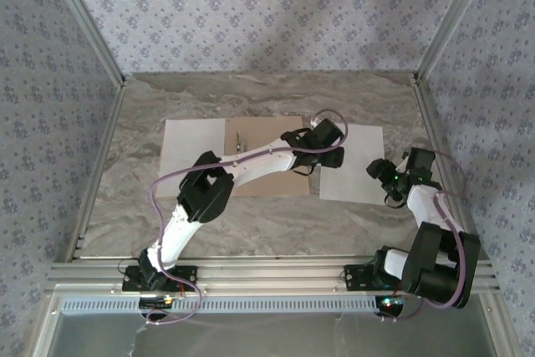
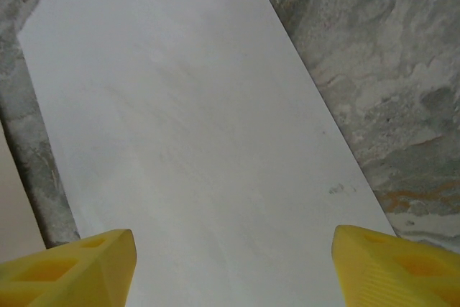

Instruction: Put the files into the folder

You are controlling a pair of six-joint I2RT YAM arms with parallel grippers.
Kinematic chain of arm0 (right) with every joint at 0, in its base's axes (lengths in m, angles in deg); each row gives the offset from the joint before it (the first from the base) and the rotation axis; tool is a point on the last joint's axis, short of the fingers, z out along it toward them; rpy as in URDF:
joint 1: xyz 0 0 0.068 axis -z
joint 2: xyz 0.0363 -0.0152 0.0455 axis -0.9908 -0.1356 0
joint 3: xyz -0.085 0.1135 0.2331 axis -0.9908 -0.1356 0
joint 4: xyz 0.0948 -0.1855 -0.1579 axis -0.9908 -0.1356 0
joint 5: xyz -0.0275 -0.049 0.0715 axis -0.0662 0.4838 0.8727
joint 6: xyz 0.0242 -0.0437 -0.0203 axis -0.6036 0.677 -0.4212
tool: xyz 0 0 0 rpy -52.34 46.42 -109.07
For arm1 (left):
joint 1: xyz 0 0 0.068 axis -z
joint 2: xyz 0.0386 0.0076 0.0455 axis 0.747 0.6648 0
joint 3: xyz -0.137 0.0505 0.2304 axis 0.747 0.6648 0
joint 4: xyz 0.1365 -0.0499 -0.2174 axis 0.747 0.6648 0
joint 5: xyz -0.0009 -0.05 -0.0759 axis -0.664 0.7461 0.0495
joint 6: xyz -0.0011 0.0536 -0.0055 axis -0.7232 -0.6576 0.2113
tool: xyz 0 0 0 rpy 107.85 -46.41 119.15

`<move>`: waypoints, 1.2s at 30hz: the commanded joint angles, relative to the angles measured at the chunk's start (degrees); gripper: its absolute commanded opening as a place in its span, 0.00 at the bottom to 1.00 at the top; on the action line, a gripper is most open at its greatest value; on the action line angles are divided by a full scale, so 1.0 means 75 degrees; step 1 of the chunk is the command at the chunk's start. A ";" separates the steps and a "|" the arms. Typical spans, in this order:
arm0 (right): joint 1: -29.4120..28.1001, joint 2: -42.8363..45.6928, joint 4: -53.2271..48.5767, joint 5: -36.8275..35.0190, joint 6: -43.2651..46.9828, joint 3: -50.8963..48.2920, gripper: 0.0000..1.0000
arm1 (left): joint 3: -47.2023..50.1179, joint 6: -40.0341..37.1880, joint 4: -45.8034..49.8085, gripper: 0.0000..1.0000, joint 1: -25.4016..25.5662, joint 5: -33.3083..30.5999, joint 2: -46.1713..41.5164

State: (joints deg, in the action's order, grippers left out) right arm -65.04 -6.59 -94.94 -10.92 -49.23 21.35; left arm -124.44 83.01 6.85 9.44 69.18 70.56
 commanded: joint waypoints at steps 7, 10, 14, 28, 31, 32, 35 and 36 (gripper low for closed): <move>0.0080 -0.0276 0.0104 0.0114 -0.0115 0.0135 0.74 | -0.1125 0.0138 0.0466 0.75 0.0113 0.0585 0.0932; 0.0126 -0.0337 0.0054 0.0160 -0.0103 0.0140 0.74 | -0.1254 0.0167 0.0479 0.71 0.0122 0.0778 0.1089; 0.0205 -0.0345 0.0107 0.0236 -0.0138 0.0088 0.73 | -0.1325 0.0319 0.0569 0.71 0.0124 0.0703 0.1236; 0.0254 -0.0685 0.0282 0.0466 -0.0203 0.0061 0.69 | -0.1771 0.0599 0.1241 0.77 0.0129 0.0474 0.1615; 0.0263 -0.0769 0.0338 0.0528 -0.0232 0.0058 0.68 | -0.1849 0.0619 0.1255 0.77 0.0136 0.0583 0.1709; 0.0255 -0.0801 0.0350 0.0546 -0.0231 0.0059 0.68 | -0.1875 0.0635 0.1265 0.77 0.0129 0.0632 0.1748; 0.0252 -0.0892 0.0383 0.0618 -0.0248 0.0064 0.67 | -0.1900 0.0685 0.1238 0.76 0.0131 0.0748 0.1802; 0.0244 -0.0920 0.0408 0.0652 -0.0267 0.0055 0.67 | -0.1889 0.0697 0.1223 0.76 0.0125 0.0771 0.1811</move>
State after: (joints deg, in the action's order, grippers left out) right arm -63.53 -12.50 -92.41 -7.47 -50.32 21.35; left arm -136.95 87.07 14.78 9.95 73.66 82.51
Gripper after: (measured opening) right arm 0.674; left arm 0.764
